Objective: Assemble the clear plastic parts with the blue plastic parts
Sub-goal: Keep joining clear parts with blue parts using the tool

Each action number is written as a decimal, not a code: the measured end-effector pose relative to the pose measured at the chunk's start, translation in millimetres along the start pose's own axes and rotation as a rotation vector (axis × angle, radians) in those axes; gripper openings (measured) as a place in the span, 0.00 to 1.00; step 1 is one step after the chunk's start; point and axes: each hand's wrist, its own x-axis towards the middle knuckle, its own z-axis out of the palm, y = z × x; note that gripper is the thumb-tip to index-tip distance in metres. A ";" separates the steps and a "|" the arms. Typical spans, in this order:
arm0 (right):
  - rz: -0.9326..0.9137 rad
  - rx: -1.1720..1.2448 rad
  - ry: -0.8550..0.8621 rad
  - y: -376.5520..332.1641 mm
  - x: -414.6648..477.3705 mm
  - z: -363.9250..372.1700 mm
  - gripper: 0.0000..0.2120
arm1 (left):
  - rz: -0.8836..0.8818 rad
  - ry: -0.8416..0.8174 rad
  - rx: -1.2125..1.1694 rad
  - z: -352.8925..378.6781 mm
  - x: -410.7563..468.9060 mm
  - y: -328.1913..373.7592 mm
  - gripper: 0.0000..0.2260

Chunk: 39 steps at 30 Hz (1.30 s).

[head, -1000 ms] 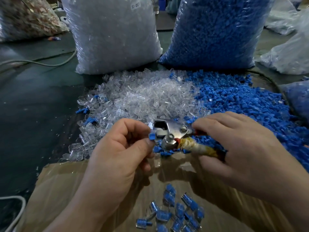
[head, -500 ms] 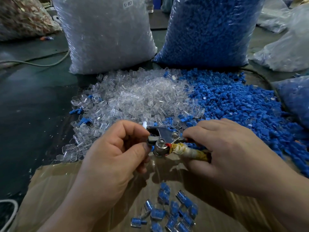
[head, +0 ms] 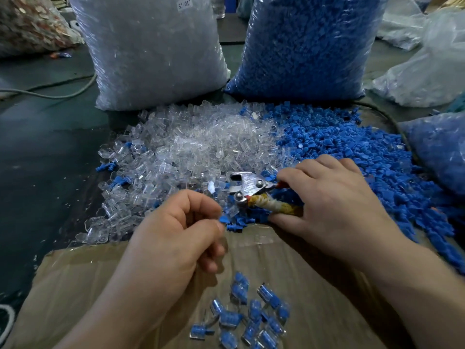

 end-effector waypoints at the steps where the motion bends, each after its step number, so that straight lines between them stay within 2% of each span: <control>1: 0.002 -0.002 -0.009 -1.3 2.0 0.4 0.33 | -0.017 -0.007 -0.005 2.0 -1.1 1.6 0.14; 5: -0.023 0.038 0.042 -2.9 -0.6 -0.5 0.30 | -0.052 0.021 -0.038 6.4 -1.8 3.7 0.12; 9: -0.176 0.157 0.280 -24.7 -10.0 -5.1 0.20 | -0.050 0.050 -0.036 9.0 -0.9 -3.2 0.11; 12: -0.361 0.217 0.278 -40.1 -15.5 -0.7 0.14 | -0.003 0.056 -0.028 12.5 -2.5 -6.2 0.08; 14: -0.385 0.218 0.266 -38.1 -16.3 3.4 0.08 | 0.052 0.054 -0.025 13.8 -5.1 -4.7 0.03; 15: -0.369 0.224 0.266 -36.0 -16.2 4.2 0.06 | 0.070 0.038 -0.038 13.9 -6.4 -2.5 0.04; 17: -0.344 0.293 0.287 -34.2 -17.1 3.8 0.04 | 0.086 0.021 -0.071 12.0 -8.6 0.3 0.13; 21: -0.376 0.399 0.309 -41.5 -21.1 -1.4 0.13 | 0.052 -0.059 0.042 5.0 -9.4 4.5 0.20; 24: -0.373 0.408 0.332 -47.4 -25.3 -4.9 0.14 | 0.071 -0.104 0.052 2.1 -9.2 2.5 0.23; 26: -0.253 0.509 0.274 -52.7 -29.9 -7.0 0.13 | 0.187 -0.090 0.071 1.6 -8.9 1.4 0.19; 29: 0.024 1.080 -0.153 -51.8 -32.6 -12.9 0.12 | 0.386 -0.147 0.216 -0.2 -9.3 0.7 0.13; 30: 0.087 1.170 -0.264 -48.5 -32.1 -15.3 0.11 | 0.432 -0.157 0.296 -2.2 -10.0 2.0 0.12; 32: 0.077 1.020 -0.364 -39.8 -30.5 -17.4 0.14 | 0.472 -0.139 0.459 -9.2 -9.9 4.3 0.09; 35: 0.016 0.575 -0.194 -33.5 -28.4 -12.6 0.17 | 0.422 -0.169 0.665 -17.3 -7.2 6.1 0.10; 37: -0.015 0.426 -0.102 -33.1 -29.9 -8.4 0.14 | 0.440 -0.243 0.799 -17.0 -5.6 4.5 0.09; 39: -0.053 0.358 -0.069 -35.6 -29.5 -3.7 0.13 | 0.462 -0.315 0.834 -14.4 -5.5 5.6 0.09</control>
